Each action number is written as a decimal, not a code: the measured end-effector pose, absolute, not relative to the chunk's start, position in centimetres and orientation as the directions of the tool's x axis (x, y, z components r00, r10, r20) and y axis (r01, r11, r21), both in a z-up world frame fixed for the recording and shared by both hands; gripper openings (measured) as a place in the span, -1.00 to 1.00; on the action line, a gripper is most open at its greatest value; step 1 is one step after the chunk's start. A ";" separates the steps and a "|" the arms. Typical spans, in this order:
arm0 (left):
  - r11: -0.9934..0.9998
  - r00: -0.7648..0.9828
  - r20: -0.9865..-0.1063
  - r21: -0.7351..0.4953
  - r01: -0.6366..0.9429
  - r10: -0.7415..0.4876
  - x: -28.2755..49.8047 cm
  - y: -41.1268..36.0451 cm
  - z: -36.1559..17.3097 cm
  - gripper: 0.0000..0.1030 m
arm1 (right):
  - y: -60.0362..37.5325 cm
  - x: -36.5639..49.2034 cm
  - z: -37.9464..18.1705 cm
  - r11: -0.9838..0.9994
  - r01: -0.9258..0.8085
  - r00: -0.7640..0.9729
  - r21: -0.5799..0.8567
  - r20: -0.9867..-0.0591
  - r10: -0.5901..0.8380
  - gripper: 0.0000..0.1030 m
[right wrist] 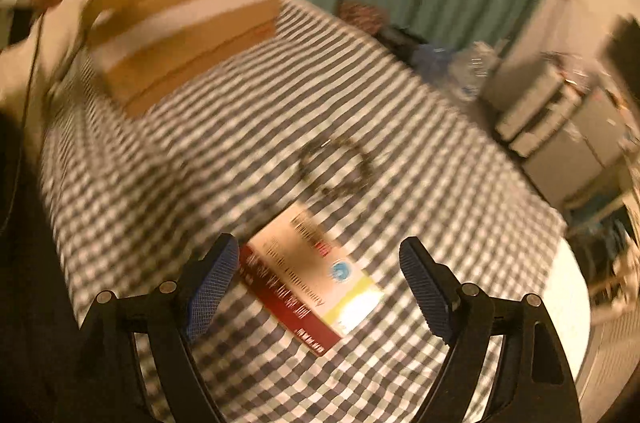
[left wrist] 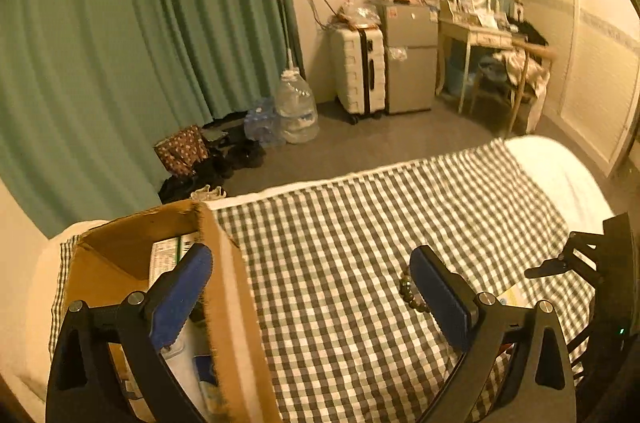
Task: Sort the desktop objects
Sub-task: 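Move both open tools back over the bracelet and medicine box on the bedspread, then grasp the Amoxicillin box with the right tool while the left tool grasps the bead bracelet, then carry the bracelet and Amoxicillin box with both tools over the cardboard box, then open both tools to drop the bracelet and Amoxicillin box into the box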
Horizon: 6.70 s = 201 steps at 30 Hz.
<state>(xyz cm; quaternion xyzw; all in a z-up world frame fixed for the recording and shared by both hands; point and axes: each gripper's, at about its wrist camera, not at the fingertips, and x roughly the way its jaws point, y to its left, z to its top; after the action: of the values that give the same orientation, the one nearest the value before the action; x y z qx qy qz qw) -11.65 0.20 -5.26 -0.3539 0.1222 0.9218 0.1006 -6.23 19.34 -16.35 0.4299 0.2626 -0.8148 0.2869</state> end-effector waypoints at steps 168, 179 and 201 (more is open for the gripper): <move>-0.981 -0.715 -0.694 -0.068 0.180 -0.083 -10.2 -23.2 -6.4 -0.79 | -9.4 -13.6 -6.1 -0.859 0.509 -0.711 0.047 -0.539 -0.451 0.52; -0.968 -0.688 -0.710 -0.036 0.250 -0.151 -10.5 -24.4 -6.8 -0.74 | -9.6 -14.7 -8.2 -0.862 0.504 -0.696 0.053 -0.565 -0.443 0.64; -0.973 -0.807 -0.552 0.041 0.225 -0.210 -8.2 -20.3 -1.5 1.00 | 0.0 -10.2 -1.4 -0.959 0.282 -0.860 0.034 -0.435 -0.269 0.99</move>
<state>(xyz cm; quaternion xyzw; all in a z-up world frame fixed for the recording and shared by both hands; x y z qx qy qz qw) -8.23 -20.32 -1.52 -0.2887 -0.0133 0.9505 -0.1144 -10.17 0.02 -1.39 0.2231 0.0154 -0.9642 0.1428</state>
